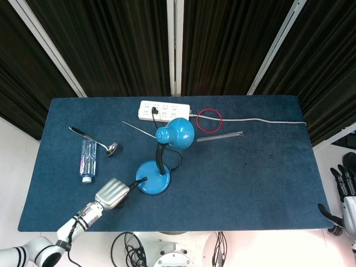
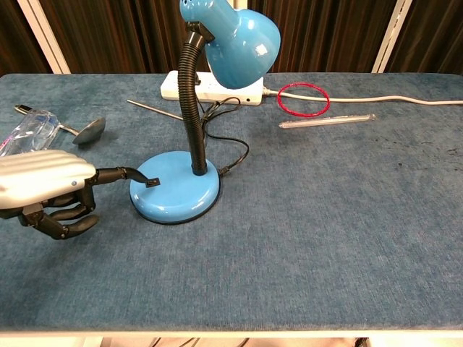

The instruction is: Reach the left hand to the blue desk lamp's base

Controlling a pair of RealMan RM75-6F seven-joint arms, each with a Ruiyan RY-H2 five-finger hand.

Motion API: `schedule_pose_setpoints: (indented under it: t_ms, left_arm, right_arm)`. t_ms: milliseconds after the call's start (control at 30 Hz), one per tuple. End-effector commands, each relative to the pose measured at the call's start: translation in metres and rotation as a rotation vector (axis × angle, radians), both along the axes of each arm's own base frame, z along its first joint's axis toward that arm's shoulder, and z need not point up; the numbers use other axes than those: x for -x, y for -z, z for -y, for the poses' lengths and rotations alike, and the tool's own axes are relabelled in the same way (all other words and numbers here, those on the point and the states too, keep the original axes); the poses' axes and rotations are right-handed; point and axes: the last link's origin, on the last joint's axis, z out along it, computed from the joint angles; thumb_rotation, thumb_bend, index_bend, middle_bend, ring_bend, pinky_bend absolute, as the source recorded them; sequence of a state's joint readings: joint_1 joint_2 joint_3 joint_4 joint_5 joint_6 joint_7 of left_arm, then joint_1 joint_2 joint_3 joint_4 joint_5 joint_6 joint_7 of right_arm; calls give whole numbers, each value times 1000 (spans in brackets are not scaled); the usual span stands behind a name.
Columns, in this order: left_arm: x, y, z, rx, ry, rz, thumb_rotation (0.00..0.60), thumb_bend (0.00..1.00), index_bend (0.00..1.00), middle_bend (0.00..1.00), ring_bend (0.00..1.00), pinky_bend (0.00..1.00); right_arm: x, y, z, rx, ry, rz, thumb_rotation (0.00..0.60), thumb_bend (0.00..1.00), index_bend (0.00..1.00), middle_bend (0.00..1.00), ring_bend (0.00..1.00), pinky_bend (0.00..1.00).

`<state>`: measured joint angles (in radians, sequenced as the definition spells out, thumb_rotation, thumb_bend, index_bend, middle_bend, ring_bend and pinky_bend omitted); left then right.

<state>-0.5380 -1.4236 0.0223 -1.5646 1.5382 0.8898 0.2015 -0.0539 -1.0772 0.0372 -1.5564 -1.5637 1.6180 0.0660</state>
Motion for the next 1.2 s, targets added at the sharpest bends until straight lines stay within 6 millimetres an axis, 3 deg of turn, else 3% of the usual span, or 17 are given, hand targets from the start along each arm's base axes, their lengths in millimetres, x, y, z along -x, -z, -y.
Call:
schedule_pose_setpoints:
  t_ms: [33,800,1067,1200]
  left_arm:
    - [1,2,-1,-3,-3,-3,600,531,83,879,902,920]
    - [1,9,-6,7,-15,-25,600,536,88,880,902,920]
    - [3,6,-5,9,-27,-32,600,536,181,872,903,920]
    - [1,2,-5,-15,-22,-10,600,536,172,871,903,920]
  right_arm:
    - [0,1,0,-4,-2,1,600,120,0,0,0,0]
    - [3,4,0,-15,10,1,600,121,0,0,0,0]
    - [3,7,0,-22,11,0,600,123,0,0,0,0]
    - [3,6,0,-19,11,0,600,123,0,0,0,0]
